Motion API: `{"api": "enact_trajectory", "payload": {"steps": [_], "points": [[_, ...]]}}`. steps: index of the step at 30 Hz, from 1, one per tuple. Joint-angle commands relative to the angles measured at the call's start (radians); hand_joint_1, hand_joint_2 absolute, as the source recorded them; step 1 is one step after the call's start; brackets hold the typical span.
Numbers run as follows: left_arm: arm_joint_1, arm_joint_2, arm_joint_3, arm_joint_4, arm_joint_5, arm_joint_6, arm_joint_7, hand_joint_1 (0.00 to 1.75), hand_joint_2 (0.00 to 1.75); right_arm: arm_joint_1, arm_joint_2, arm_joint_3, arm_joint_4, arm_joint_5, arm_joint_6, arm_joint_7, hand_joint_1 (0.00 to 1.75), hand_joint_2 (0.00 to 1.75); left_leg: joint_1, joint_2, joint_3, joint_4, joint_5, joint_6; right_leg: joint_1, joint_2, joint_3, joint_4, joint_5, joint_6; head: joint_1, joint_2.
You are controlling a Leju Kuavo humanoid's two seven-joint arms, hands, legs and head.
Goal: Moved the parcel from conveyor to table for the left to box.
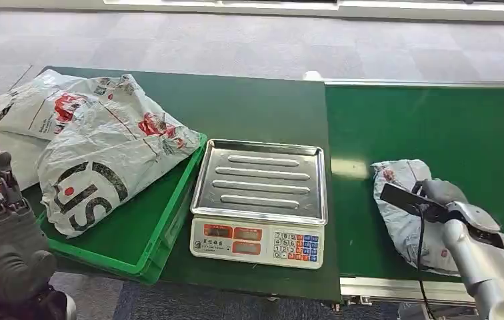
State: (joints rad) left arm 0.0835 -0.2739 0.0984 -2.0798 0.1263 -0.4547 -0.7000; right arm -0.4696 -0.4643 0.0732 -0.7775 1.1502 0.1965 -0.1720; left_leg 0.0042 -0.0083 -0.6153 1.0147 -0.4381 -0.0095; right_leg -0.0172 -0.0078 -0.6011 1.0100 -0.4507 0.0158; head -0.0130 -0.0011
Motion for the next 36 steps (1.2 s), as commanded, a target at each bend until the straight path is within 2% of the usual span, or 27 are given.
{"api": "enact_trajectory", "payload": {"steps": [1, 2, 3, 4, 6, 7, 9, 10, 14, 16, 17, 18, 20, 22, 26, 32, 36], "points": [[-0.026, -0.022, 0.036, 0.012, -0.001, 0.010, 0.002, 0.00, 1.75, -0.098, 0.077, 0.009, -0.062, 0.062, -0.299, 0.154, 1.75, 1.75, 0.000, 0.005, 0.004, -0.002, -0.001, 0.000, 0.001, 0.005, 0.003, -0.003, 0.001, -0.002, 0.000, 0.000], [-0.024, -0.023, 0.034, 0.010, -0.001, 0.010, 0.002, 0.00, 1.75, -0.118, 0.089, 0.007, -0.078, 0.067, -0.315, 0.165, 1.75, 1.75, 0.000, 0.005, 0.002, 0.000, -0.001, 0.000, 0.000, 0.005, 0.000, 0.000, 0.001, -0.001, 0.000, 0.000], [-0.021, -0.024, 0.027, 0.013, 0.001, 0.013, 0.002, 0.00, 1.75, -0.148, 0.122, -0.017, -0.144, 0.062, -0.389, 0.182, 1.75, 1.75, -0.001, 0.008, 0.001, 0.000, -0.001, 0.000, -0.001, 0.008, -0.001, 0.000, 0.001, -0.001, 0.000, 0.000], [-0.023, -0.021, 0.014, 0.020, 0.004, 0.017, 0.002, 0.00, 1.75, -0.161, 0.136, -0.017, -0.237, 0.074, -0.413, 0.183, 1.75, 1.75, -0.001, 0.011, 0.002, 0.000, -0.002, 0.000, -0.001, 0.011, -0.002, 0.001, 0.001, -0.002, 0.000, 0.000], [-0.037, -0.011, -0.003, 0.040, 0.008, 0.021, 0.002, 0.00, 1.75, -0.169, 0.146, 0.002, -0.360, 0.084, -0.370, 0.172, 1.75, 1.75, -0.001, 0.018, 0.004, -0.001, -0.003, -0.001, -0.001, 0.018, -0.001, 0.000, 0.002, -0.003, 0.000, 0.000], [-0.042, -0.009, -0.010, 0.053, 0.013, 0.016, 0.002, 0.00, 1.75, -0.170, 0.157, 0.013, -0.398, 0.078, -0.363, 0.159, 1.75, 1.75, -0.002, 0.014, 0.000, 0.001, -0.002, -0.001, -0.002, 0.014, -0.005, 0.003, 0.002, -0.002, 0.000, 0.000], [-0.053, -0.015, -0.014, 0.068, 0.016, -0.003, 0.002, 0.00, 1.75, -0.165, 0.180, 0.065, -0.451, 0.072, -0.328, 0.120, 1.75, 1.75, -0.001, 0.016, 0.002, 0.000, -0.002, -0.001, -0.001, 0.016, -0.004, 0.002, 0.003, -0.003, 0.000, 0.000], [-0.066, -0.019, -0.020, 0.081, 0.010, -0.013, 0.002, 0.00, 1.75, -0.166, 0.205, 0.126, -0.461, 0.074, -0.297, 0.087, 1.75, 1.75, -0.001, 0.011, 0.002, -0.001, 0.000, -0.001, 0.000, 0.013, -0.003, 0.001, 0.002, -0.002, 0.000, 0.000], [-0.089, -0.024, -0.028, 0.103, 0.007, -0.026, 0.002, 0.00, 1.75, -0.217, 0.294, 0.301, -0.374, 0.089, -0.235, 0.027, 1.75, 1.75, 0.001, 0.012, 0.006, -0.002, 0.000, -0.002, 0.003, 0.013, 0.001, -0.002, 0.003, -0.003, 0.000, 0.000], [-0.094, -0.022, -0.032, 0.114, 0.008, -0.023, 0.002, 0.00, 1.75, -0.306, 0.397, 0.419, -0.225, 0.103, -0.227, 0.012, 1.75, 1.75, 0.001, 0.017, 0.006, -0.003, -0.001, -0.002, 0.003, 0.018, 0.000, -0.001, 0.003, -0.003, 0.000, 0.000], [-0.091, -0.020, -0.033, 0.117, 0.011, -0.019, 0.002, 0.00, 1.75, -0.323, 0.437, 0.452, -0.192, 0.109, -0.232, 0.017, 1.75, 1.75, 0.001, 0.022, 0.008, -0.004, -0.001, -0.002, 0.003, 0.023, 0.000, -0.002, 0.005, -0.003, 0.000, 0.000], [-0.088, -0.018, -0.032, 0.119, 0.016, -0.018, 0.002, 0.00, 1.75, -0.340, 0.475, 0.485, -0.149, 0.106, -0.245, 0.023, 1.75, 1.75, 0.001, 0.019, 0.007, -0.002, 0.000, -0.003, 0.003, 0.021, -0.001, 0.000, 0.004, -0.003, 0.000, 0.000], [-0.090, -0.020, -0.028, 0.126, 0.020, -0.023, 0.002, 0.00, 1.75, -0.356, 0.528, 0.542, -0.097, 0.096, -0.235, 0.004, 1.75, 1.75, 0.003, 0.022, 0.009, -0.004, 0.000, -0.004, 0.003, 0.025, 0.000, -0.001, 0.005, -0.005, 0.000, 0.000], [-0.100, -0.021, -0.029, 0.138, 0.017, -0.024, 0.002, 0.00, 1.75, -0.359, 0.563, 0.569, -0.068, 0.078, -0.223, -0.018, 1.75, 1.75, 0.004, 0.019, 0.008, -0.004, 0.001, -0.004, 0.004, 0.020, 0.000, -0.001, 0.004, -0.006, 0.000, 0.000], [-0.112, -0.020, -0.033, 0.149, 0.013, -0.018, 0.002, 0.00, 1.75, -0.367, 0.576, 0.581, -0.048, 0.070, -0.219, -0.028, 1.75, 1.75, 0.005, 0.011, 0.006, -0.003, 0.003, -0.005, 0.006, 0.012, 0.000, 0.000, 0.003, -0.005, 0.000, 0.000], [-0.119, -0.018, -0.035, 0.155, 0.013, -0.012, 0.002, 0.00, 1.75, -0.372, 0.577, 0.588, -0.034, 0.053, -0.218, -0.048, 1.75, 1.75, 0.005, 0.008, 0.004, -0.002, 0.003, -0.004, 0.005, 0.009, 0.000, 0.000, 0.002, -0.005, 0.000, 0.000], [-0.140, -0.013, -0.044, 0.169, 0.013, 0.009, 0.002, 0.00, 1.75, -0.369, 0.628, 0.638, 0.014, 0.031, -0.227, -0.042, 1.75, 1.75, 0.005, 0.008, 0.004, -0.002, 0.003, -0.005, 0.005, 0.009, 0.000, 0.000, 0.003, -0.006, 0.000, 0.000]]}}
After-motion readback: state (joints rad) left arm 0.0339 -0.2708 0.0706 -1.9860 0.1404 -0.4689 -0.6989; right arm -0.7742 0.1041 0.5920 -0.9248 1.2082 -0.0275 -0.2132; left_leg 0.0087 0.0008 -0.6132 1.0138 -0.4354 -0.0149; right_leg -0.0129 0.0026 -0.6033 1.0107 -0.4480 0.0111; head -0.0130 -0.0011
